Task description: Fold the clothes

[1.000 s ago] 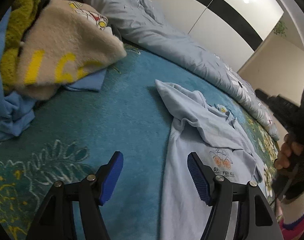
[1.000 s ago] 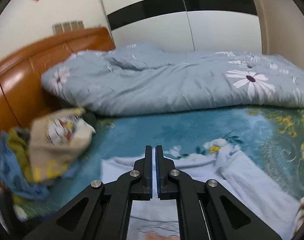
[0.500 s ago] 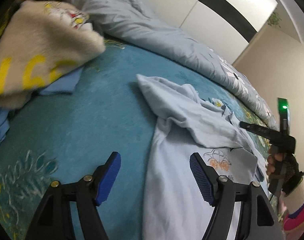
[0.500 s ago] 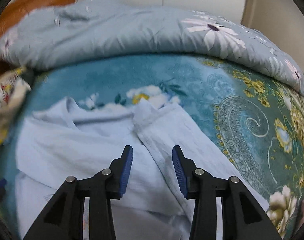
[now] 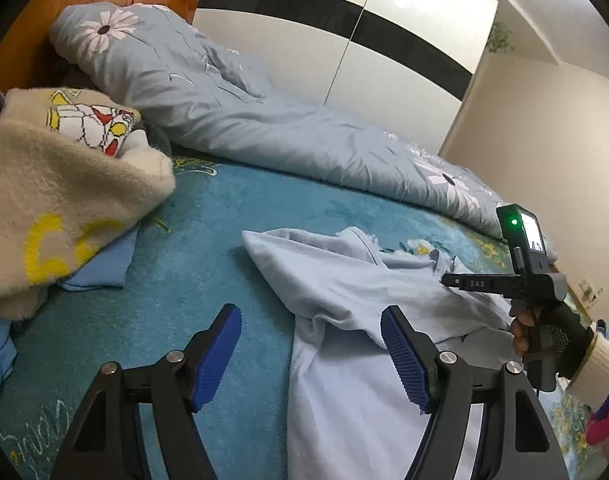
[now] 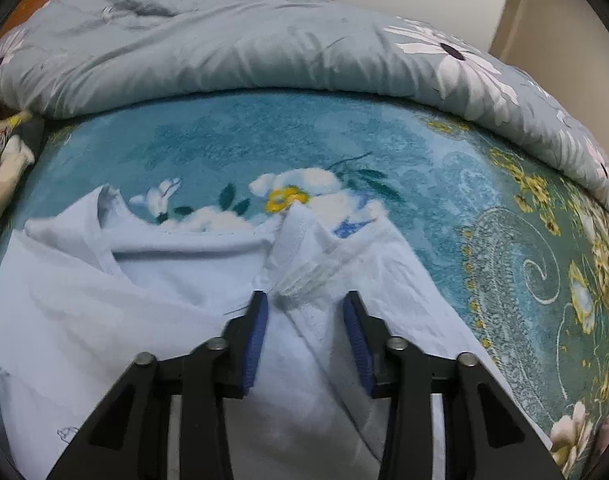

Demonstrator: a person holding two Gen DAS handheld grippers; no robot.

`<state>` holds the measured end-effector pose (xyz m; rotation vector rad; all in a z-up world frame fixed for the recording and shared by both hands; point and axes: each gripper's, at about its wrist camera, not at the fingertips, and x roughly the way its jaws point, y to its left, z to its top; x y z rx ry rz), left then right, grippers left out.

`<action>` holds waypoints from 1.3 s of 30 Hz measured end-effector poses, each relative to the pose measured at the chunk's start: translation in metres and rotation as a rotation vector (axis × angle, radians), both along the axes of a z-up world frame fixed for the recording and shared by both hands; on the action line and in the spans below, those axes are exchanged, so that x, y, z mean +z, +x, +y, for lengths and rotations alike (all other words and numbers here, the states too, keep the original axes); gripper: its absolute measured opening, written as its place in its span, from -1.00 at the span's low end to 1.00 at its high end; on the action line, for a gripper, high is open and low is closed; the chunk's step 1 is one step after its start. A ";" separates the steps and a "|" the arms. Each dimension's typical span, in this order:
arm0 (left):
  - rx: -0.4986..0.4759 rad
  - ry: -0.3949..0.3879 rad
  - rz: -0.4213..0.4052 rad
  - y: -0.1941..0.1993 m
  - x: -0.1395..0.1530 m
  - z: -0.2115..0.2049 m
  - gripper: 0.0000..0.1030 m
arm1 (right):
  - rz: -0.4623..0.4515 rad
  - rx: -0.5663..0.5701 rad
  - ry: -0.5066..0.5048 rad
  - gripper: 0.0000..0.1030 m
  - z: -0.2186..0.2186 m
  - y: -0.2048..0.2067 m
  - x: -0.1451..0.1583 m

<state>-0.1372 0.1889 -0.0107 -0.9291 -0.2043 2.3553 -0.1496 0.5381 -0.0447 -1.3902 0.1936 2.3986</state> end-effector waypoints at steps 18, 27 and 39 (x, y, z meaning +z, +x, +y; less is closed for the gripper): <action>0.068 0.102 -0.099 -0.010 -0.019 -0.026 0.47 | 0.437 0.209 -0.210 -0.92 -0.078 0.013 0.136; 0.118 0.133 -0.154 -0.020 -0.031 -0.041 0.47 | 0.260 0.425 -0.365 -0.92 -0.188 -0.014 0.055; 0.145 0.169 -0.222 -0.032 -0.046 -0.050 0.47 | 0.131 0.491 -0.399 -0.63 -0.212 0.006 0.016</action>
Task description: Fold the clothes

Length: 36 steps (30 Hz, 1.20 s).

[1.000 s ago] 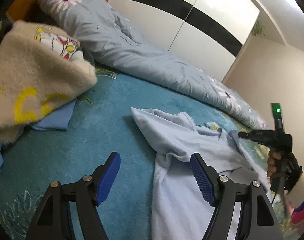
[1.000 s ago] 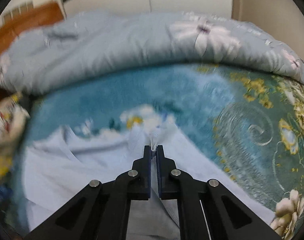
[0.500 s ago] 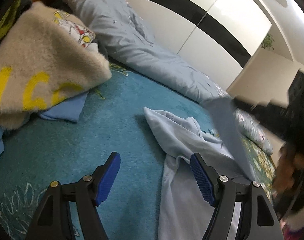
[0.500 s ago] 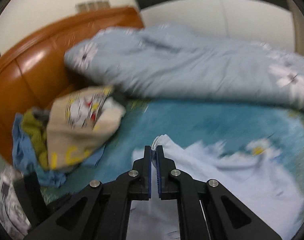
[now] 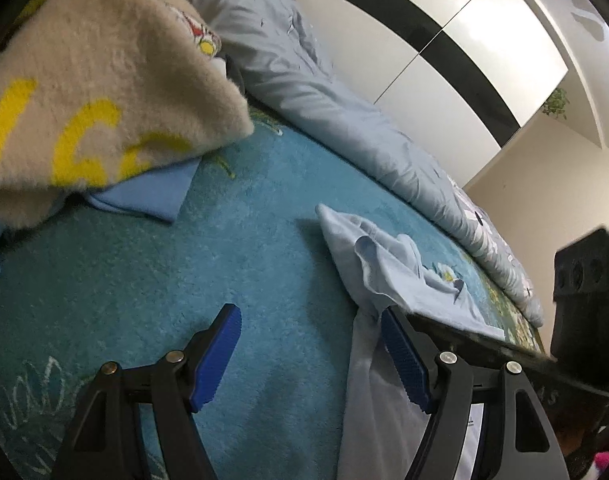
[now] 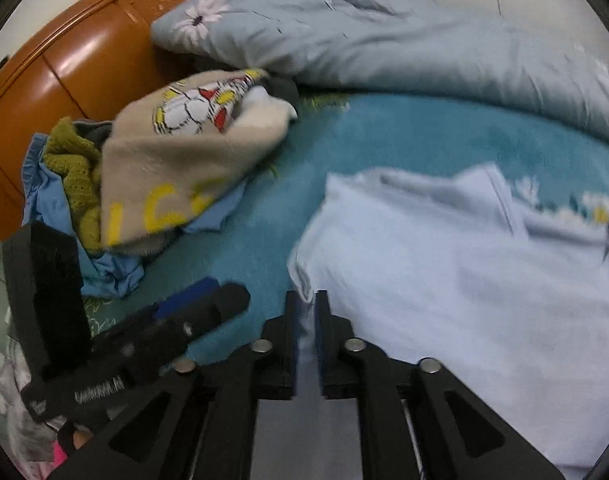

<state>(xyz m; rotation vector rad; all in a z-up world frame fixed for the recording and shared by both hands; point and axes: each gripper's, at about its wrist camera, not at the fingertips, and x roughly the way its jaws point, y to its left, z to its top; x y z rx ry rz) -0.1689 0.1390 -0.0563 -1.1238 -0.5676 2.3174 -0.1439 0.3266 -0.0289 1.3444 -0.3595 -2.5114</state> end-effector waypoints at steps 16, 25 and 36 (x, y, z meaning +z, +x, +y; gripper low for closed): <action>-0.154 -0.145 0.020 -0.005 -0.008 0.055 0.61 | -0.053 -0.461 0.006 -0.17 0.187 0.129 -0.012; -0.268 -0.005 -0.117 0.032 0.005 0.029 0.61 | -0.030 -0.506 -0.039 -0.16 0.193 0.234 -0.011; -0.442 -0.002 -0.276 0.123 0.003 -0.021 0.61 | -0.046 -0.543 -0.338 -0.12 0.197 0.330 -0.038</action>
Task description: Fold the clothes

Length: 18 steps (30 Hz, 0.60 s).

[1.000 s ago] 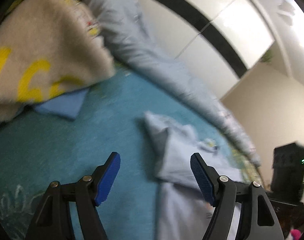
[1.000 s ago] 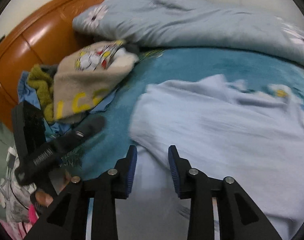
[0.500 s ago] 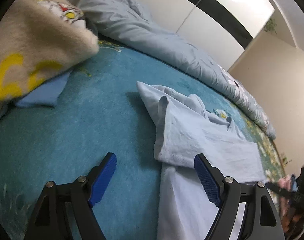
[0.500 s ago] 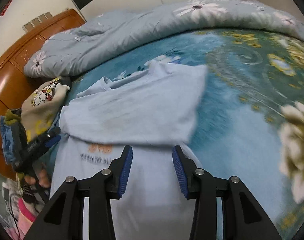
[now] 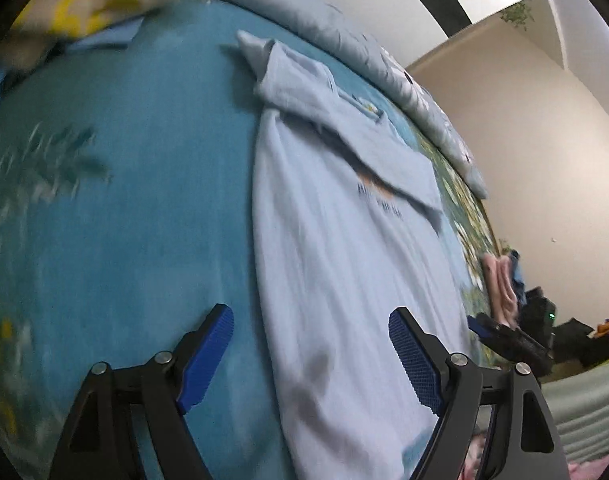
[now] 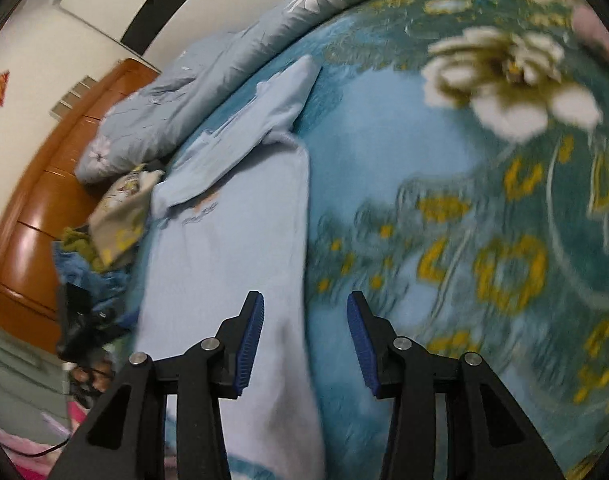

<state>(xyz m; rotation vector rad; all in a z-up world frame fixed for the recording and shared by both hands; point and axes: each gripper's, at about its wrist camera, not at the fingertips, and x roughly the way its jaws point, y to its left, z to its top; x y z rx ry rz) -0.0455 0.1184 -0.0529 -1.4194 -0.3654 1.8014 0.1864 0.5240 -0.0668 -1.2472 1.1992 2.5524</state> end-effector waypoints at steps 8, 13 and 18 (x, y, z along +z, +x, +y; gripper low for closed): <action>-0.060 0.067 -0.173 0.043 -0.005 -0.028 0.62 | 0.052 0.031 -0.114 -0.12 -0.020 0.034 -0.015; -0.075 0.090 -0.240 0.058 -0.007 -0.031 0.61 | 0.074 0.066 -0.127 -0.12 -0.030 0.045 -0.015; -0.063 0.173 -0.340 0.062 -0.014 -0.032 0.61 | 0.091 0.061 -0.156 -0.12 -0.030 0.045 -0.018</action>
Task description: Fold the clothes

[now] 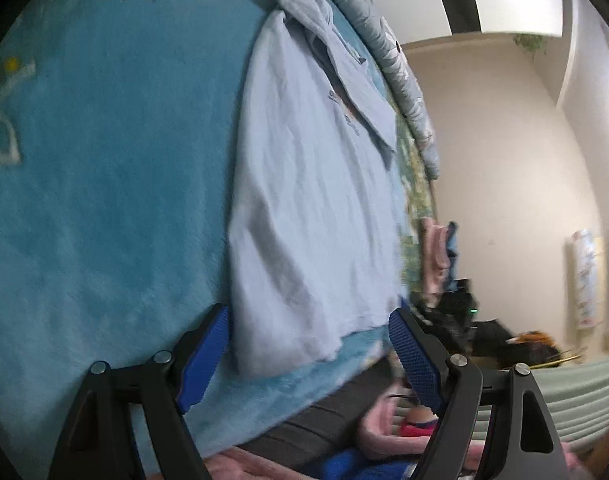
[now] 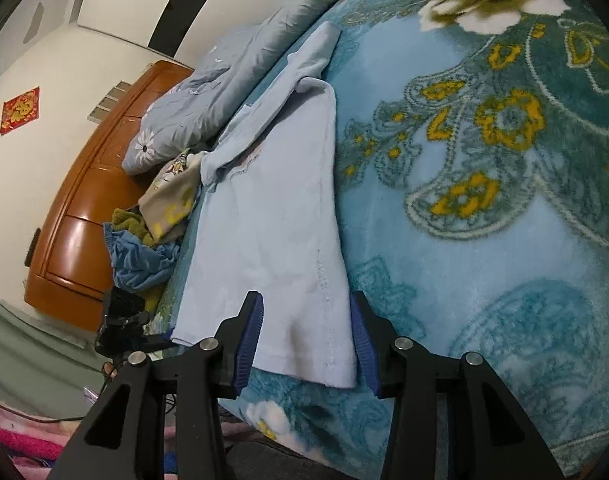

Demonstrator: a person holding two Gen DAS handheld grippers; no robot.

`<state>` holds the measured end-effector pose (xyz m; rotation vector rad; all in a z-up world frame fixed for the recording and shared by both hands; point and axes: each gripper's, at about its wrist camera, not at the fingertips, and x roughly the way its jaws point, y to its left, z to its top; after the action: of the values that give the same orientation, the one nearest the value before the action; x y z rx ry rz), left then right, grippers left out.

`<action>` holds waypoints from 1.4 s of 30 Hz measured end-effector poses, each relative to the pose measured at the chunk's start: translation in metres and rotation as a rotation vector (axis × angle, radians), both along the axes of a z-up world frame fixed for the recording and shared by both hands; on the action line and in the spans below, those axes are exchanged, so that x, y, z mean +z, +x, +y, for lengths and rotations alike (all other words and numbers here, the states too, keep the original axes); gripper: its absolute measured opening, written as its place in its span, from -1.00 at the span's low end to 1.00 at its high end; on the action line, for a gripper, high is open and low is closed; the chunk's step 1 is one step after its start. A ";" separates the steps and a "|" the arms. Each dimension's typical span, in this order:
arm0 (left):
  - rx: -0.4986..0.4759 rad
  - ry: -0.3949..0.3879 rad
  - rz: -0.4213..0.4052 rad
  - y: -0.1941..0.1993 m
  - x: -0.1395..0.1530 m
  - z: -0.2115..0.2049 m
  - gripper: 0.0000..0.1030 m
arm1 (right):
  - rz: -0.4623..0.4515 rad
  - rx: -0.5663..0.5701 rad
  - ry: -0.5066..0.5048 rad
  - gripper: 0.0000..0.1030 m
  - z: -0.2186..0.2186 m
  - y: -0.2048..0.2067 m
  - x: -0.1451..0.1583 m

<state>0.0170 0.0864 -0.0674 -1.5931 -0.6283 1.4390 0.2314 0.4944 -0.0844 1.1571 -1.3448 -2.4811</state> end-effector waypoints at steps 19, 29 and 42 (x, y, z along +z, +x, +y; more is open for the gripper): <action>0.126 -0.104 0.093 0.014 0.001 -0.030 -0.87 | -0.046 -0.113 0.048 -0.97 0.017 0.017 -0.001; 0.081 -0.125 0.129 0.023 0.004 -0.018 -0.09 | -0.015 -0.099 0.029 -0.92 0.017 0.020 0.004; 0.062 -0.211 0.348 0.042 0.032 -0.009 -0.92 | -0.037 -0.085 -0.006 -0.76 0.009 0.014 -0.006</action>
<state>0.0586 0.0776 -0.0351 -1.4387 -0.3330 1.8250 0.2458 0.5030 -0.0902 1.1747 -1.4393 -2.5231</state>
